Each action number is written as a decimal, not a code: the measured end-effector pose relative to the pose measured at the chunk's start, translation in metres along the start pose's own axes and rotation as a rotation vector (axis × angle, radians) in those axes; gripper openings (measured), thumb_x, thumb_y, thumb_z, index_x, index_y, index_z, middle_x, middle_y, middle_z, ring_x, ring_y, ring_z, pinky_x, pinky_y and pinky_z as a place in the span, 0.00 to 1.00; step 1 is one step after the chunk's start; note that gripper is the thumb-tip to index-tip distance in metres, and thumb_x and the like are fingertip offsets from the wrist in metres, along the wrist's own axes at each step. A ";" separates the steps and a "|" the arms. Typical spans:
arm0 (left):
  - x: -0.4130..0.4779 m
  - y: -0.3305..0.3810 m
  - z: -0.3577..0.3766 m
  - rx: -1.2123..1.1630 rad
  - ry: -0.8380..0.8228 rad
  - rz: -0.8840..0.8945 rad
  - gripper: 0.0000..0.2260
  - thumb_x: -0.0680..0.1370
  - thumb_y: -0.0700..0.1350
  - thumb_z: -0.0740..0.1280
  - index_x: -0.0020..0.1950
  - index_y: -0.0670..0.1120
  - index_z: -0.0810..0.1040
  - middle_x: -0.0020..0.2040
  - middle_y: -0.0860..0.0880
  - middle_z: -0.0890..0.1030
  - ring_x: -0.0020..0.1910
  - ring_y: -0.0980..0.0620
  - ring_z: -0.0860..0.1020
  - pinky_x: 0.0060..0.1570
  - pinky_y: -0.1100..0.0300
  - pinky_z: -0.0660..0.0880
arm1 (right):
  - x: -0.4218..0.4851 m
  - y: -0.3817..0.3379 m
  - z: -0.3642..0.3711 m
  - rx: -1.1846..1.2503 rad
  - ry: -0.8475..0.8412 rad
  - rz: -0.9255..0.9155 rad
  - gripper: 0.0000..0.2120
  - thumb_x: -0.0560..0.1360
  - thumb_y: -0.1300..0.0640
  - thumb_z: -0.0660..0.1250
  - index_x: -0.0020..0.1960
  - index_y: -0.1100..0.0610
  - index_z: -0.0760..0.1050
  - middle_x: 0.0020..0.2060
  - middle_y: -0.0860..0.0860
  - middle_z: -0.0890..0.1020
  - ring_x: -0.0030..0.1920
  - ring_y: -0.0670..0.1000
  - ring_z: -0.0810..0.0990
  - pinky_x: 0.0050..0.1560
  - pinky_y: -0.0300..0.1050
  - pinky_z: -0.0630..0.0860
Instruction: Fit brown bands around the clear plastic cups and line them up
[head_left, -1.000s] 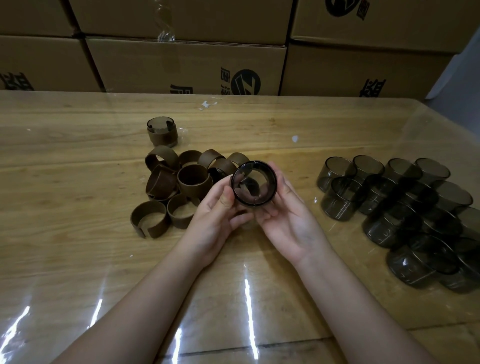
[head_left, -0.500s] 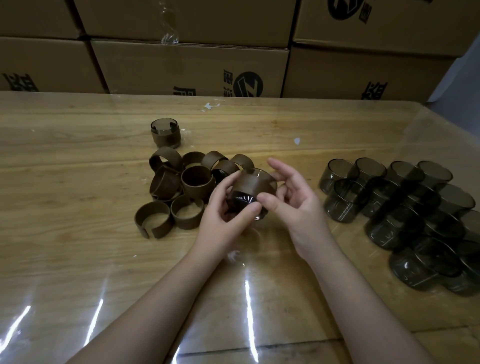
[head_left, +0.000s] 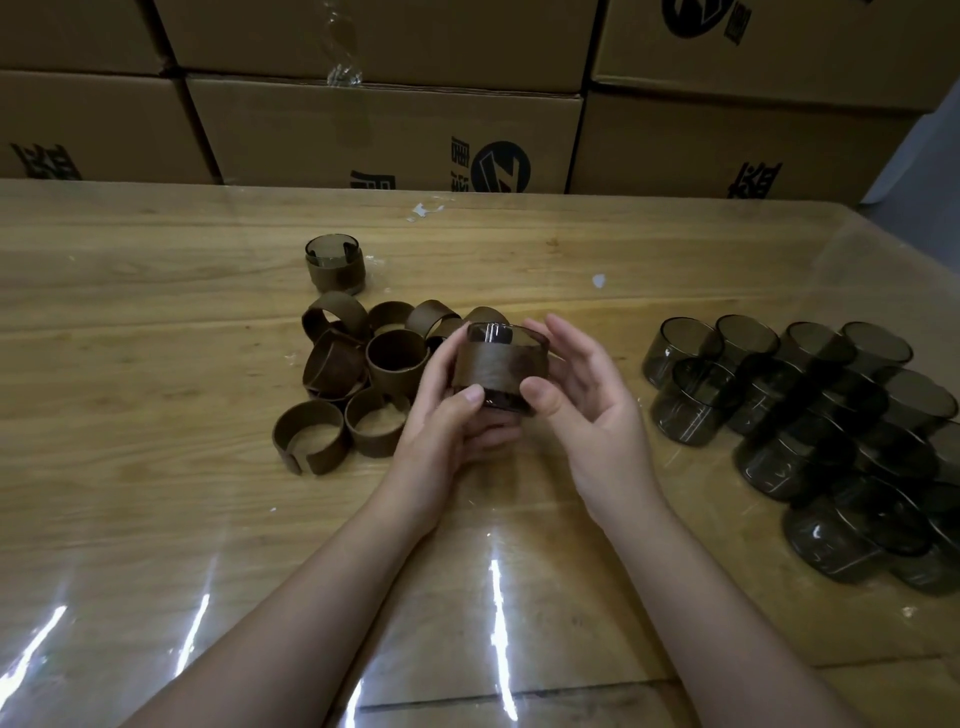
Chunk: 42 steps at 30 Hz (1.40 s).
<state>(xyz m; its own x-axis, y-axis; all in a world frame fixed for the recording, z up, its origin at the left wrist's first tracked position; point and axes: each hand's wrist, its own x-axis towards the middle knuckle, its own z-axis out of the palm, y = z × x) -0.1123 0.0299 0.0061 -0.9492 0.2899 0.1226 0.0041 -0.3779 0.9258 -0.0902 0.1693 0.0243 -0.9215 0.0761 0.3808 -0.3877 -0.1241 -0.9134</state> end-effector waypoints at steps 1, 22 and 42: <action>0.000 0.000 0.000 0.005 0.017 0.016 0.26 0.67 0.54 0.67 0.65 0.61 0.70 0.58 0.50 0.82 0.55 0.44 0.81 0.46 0.54 0.79 | 0.000 0.000 0.000 -0.004 0.009 -0.008 0.21 0.72 0.60 0.69 0.63 0.48 0.72 0.60 0.42 0.80 0.64 0.45 0.77 0.66 0.45 0.72; -0.011 0.007 0.007 0.207 0.059 0.189 0.25 0.75 0.41 0.63 0.72 0.50 0.64 0.64 0.42 0.76 0.61 0.50 0.78 0.55 0.56 0.77 | -0.001 0.008 0.000 -0.085 0.011 -0.062 0.20 0.72 0.56 0.71 0.62 0.44 0.74 0.66 0.51 0.77 0.69 0.47 0.73 0.70 0.47 0.69; -0.009 0.005 0.007 0.217 0.082 0.161 0.22 0.74 0.42 0.64 0.69 0.51 0.68 0.61 0.41 0.77 0.57 0.50 0.80 0.52 0.56 0.79 | -0.005 0.011 0.006 -0.100 0.080 -0.021 0.20 0.72 0.58 0.69 0.61 0.44 0.73 0.67 0.53 0.75 0.69 0.45 0.71 0.71 0.47 0.68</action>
<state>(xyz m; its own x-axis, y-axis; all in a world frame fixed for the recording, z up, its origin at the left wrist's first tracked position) -0.1011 0.0313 0.0125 -0.9532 0.1658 0.2528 0.2155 -0.2136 0.9528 -0.0903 0.1615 0.0131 -0.9070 0.1566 0.3908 -0.3990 -0.0232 -0.9167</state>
